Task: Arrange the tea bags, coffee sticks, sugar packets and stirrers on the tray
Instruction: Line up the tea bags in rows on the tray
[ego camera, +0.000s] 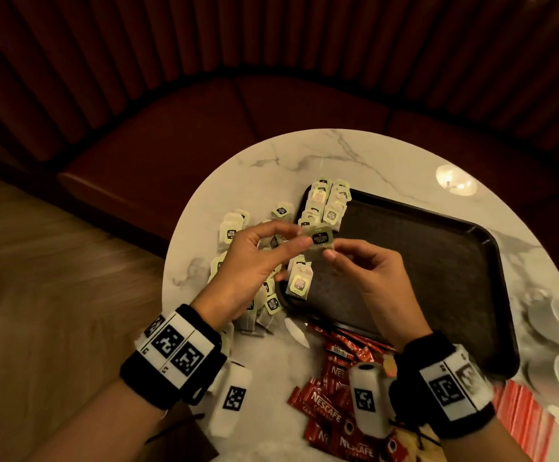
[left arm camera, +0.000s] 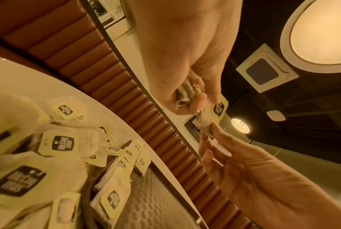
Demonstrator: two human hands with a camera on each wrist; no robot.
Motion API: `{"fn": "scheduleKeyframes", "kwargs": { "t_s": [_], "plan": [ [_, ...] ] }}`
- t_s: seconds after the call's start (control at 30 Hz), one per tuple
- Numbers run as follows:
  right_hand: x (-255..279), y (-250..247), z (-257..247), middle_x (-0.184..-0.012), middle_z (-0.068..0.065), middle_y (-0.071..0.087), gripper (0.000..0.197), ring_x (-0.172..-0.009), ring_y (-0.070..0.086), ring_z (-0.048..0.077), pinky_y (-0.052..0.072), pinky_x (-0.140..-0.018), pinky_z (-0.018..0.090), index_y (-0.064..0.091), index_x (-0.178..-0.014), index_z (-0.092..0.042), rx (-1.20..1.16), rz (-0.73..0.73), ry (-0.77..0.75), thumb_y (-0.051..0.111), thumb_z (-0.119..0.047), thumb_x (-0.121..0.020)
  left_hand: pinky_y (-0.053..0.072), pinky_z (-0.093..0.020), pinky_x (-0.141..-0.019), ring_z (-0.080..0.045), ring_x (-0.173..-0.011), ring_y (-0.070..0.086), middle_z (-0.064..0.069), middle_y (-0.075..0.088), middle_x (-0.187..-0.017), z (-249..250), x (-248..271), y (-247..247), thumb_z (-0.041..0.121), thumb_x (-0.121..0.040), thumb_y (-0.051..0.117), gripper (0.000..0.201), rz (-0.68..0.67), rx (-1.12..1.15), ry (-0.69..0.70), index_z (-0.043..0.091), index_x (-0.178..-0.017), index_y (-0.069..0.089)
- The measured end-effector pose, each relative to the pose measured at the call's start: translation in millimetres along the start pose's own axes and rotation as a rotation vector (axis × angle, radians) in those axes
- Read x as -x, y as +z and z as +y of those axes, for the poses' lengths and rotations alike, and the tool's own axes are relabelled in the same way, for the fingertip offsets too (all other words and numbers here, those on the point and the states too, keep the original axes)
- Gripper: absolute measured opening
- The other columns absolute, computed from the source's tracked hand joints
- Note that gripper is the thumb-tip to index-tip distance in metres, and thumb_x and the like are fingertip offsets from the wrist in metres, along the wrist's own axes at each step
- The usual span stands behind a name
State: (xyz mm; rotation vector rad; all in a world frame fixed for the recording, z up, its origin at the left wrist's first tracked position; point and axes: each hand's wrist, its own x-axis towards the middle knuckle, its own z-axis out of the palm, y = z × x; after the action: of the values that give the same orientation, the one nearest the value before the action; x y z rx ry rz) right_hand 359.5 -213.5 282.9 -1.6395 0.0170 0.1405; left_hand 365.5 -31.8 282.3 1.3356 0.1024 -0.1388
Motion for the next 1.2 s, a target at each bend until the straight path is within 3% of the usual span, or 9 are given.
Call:
{"fn": "scheduleKeyframes", "kwargs": {
  "t_s": [0.1, 0.2, 0.37, 0.63, 0.7, 0.77, 0.9, 1.07, 1.2],
  "plan": [
    [-15.2, -13.8, 12.3, -0.097, -0.003, 0.076, 0.016, -0.089, 0.069, 0.005, 0.054, -0.073, 0.017, 0.074, -0.101, -0.017, -0.006, 0.062, 0.096, 0.069, -0.011, -0.087, 0.037, -0.019, -0.044, -0.004, -0.059, 0.05, 0.013, 0.068, -0.082, -6.0, 1.3, -4.7, 0.018, -0.085, 0.068, 0.024, -0.002, 0.014, -0.094, 0.006, -0.106, 0.069],
    [-42.4, -32.1, 34.6, -0.092, -0.001, 0.075, 0.014, -0.08, 0.067, 0.007, 0.052, -0.065, 0.015, 0.073, -0.095, -0.019, 0.023, 0.203, 0.185, 0.07, -0.007, -0.087, 0.039, -0.02, -0.046, -0.005, -0.059, 0.048, 0.018, 0.067, -0.078, -14.2, 3.5, -9.2, 0.023, -0.092, 0.061, 0.024, 0.036, -0.02, -0.158, 0.008, -0.11, 0.068],
    [-94.2, -48.8, 74.3, -0.1, 0.013, 0.073, 0.005, -0.081, 0.067, 0.017, 0.054, -0.07, 0.026, 0.071, -0.09, -0.014, 0.102, 0.28, 0.321, 0.07, -0.009, -0.089, 0.039, -0.022, -0.046, -0.005, -0.057, 0.05, 0.018, 0.063, -0.083, -24.8, 6.2, -12.4, 0.024, -0.095, 0.059, 0.02, 0.072, -0.108, -0.206, 0.012, -0.106, 0.07],
    [-145.0, -36.3, 111.9, -0.084, 0.013, 0.069, 0.011, -0.069, 0.063, 0.017, 0.055, -0.07, 0.028, 0.073, -0.095, 0.003, 0.168, 0.27, 0.458, 0.071, -0.003, -0.086, 0.04, -0.023, -0.045, -0.005, -0.056, 0.05, 0.014, 0.064, -0.074, -35.2, 1.6, -11.3, 0.022, -0.096, 0.057, 0.02, 0.076, -0.13, -0.221, 0.007, -0.101, 0.069],
    [-146.5, -32.9, 115.2, -0.085, 0.015, 0.07, 0.003, -0.069, 0.065, 0.018, 0.056, -0.073, 0.03, 0.073, -0.082, -0.002, 0.17, 0.261, 0.468, 0.073, -0.003, -0.085, 0.041, -0.023, -0.045, -0.005, -0.056, 0.05, 0.014, 0.064, -0.074, -36.4, 0.7, -12.1, 0.022, -0.096, 0.057, 0.019, 0.078, -0.132, -0.225, 0.008, -0.1, 0.069],
    [-147.9, -34.4, 116.8, -0.082, 0.014, 0.072, 0.013, -0.072, 0.067, 0.02, 0.058, -0.081, 0.034, 0.073, -0.071, -0.01, 0.208, 0.266, 0.465, 0.075, -0.006, -0.083, 0.04, -0.022, -0.044, -0.006, -0.056, 0.05, 0.014, 0.064, -0.078, -36.9, 0.6, -13.6, 0.022, -0.096, 0.057, 0.019, 0.083, -0.125, -0.229, 0.008, -0.1, 0.07],
    [-149.3, -39.5, 105.1, -0.078, 0.011, 0.071, 0.011, -0.073, 0.068, 0.022, 0.059, -0.083, 0.036, 0.073, -0.074, -0.011, 0.234, 0.311, 0.452, 0.073, -0.008, -0.085, 0.041, -0.023, -0.048, -0.006, -0.058, 0.051, 0.006, 0.064, -0.093, -39.2, 0.2, -18.7, 0.024, -0.096, 0.057, 0.019, 0.08, -0.132, -0.242, 0.01, -0.102, 0.07],
    [-133.8, -23.4, 79.3, -0.09, 0.015, 0.069, 0.008, -0.066, 0.066, 0.017, 0.059, -0.069, 0.031, 0.067, -0.095, -0.004, 0.25, 0.233, 0.437, 0.069, -0.009, -0.09, 0.043, -0.023, -0.049, -0.006, -0.06, 0.052, 0.006, 0.064, -0.093, -41.0, -1.1, -20.1, 0.026, -0.097, 0.056, 0.019, 0.074, -0.143, -0.247, 0.014, -0.098, 0.071],
    [-88.2, -2.8, 50.4, -0.092, 0.007, 0.067, 0.004, -0.075, 0.065, 0.012, 0.057, -0.067, 0.024, 0.065, -0.096, -0.01, 0.283, -0.011, 0.353, 0.065, -0.012, -0.093, 0.042, -0.025, -0.047, -0.01, -0.06, 0.053, -0.001, 0.056, -0.088, -39.6, -3.2, -17.1, 0.031, -0.1, 0.048, 0.025, 0.107, -0.037, -0.262, 0.016, -0.101, 0.067]
  ]
}}
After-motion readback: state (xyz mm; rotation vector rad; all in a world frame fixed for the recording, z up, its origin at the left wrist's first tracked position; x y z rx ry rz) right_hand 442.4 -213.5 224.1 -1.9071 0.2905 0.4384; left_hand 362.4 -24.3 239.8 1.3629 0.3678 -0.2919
